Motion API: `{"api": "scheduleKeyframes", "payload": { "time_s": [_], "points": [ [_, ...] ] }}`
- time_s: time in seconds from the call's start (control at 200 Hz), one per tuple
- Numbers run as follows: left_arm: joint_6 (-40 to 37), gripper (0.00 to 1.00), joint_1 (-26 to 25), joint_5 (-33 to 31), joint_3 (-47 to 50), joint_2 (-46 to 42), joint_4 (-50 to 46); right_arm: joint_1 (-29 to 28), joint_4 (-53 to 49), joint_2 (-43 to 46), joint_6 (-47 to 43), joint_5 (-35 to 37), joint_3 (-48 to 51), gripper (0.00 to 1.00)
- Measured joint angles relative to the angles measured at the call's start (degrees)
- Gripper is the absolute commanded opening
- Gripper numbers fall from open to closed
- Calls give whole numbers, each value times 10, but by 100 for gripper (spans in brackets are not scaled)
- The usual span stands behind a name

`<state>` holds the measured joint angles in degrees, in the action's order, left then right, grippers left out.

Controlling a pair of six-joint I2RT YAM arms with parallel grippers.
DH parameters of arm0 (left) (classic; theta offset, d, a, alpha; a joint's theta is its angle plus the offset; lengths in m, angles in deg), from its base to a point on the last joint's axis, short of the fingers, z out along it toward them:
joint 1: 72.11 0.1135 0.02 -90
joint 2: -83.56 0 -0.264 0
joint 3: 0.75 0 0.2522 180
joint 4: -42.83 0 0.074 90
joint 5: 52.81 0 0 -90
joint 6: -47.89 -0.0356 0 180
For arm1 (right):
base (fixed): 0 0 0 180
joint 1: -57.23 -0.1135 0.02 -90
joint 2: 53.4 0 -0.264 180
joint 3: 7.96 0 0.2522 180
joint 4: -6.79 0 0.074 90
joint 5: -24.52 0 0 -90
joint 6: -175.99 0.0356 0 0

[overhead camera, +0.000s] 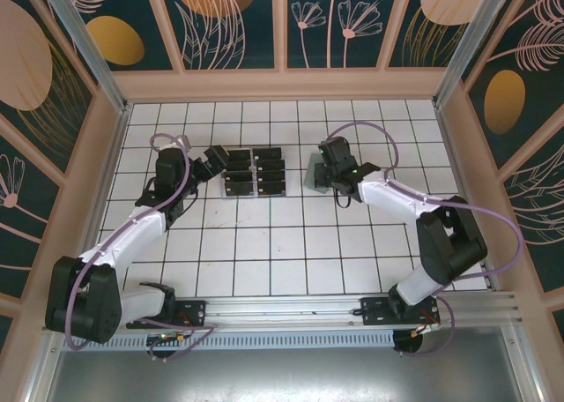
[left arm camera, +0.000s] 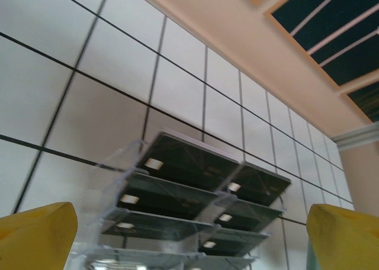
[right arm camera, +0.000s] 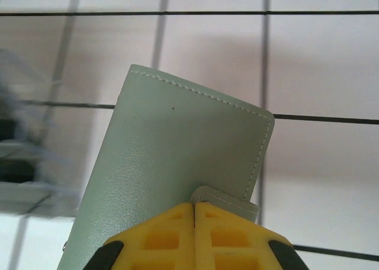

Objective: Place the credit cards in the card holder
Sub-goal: Pick up the card holder from the center of the table, then open the button on the card holder.

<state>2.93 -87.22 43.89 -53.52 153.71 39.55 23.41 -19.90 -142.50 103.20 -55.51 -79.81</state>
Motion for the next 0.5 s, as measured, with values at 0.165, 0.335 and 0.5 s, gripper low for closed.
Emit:
{"api": "scheduleKeyframes", "payload": {
  "time_s": [0.165,0.335,0.5],
  "points": [
    [21,99,-47,4,5,-4,11,-64,0,20,34,-21,0,0],
    [45,99,-90,4,7,-3,38,-123,1,22,64,-32,0,0],
    [65,99,-118,4,8,14,68,-156,3,22,86,-37,-3,0]
  ]
}}
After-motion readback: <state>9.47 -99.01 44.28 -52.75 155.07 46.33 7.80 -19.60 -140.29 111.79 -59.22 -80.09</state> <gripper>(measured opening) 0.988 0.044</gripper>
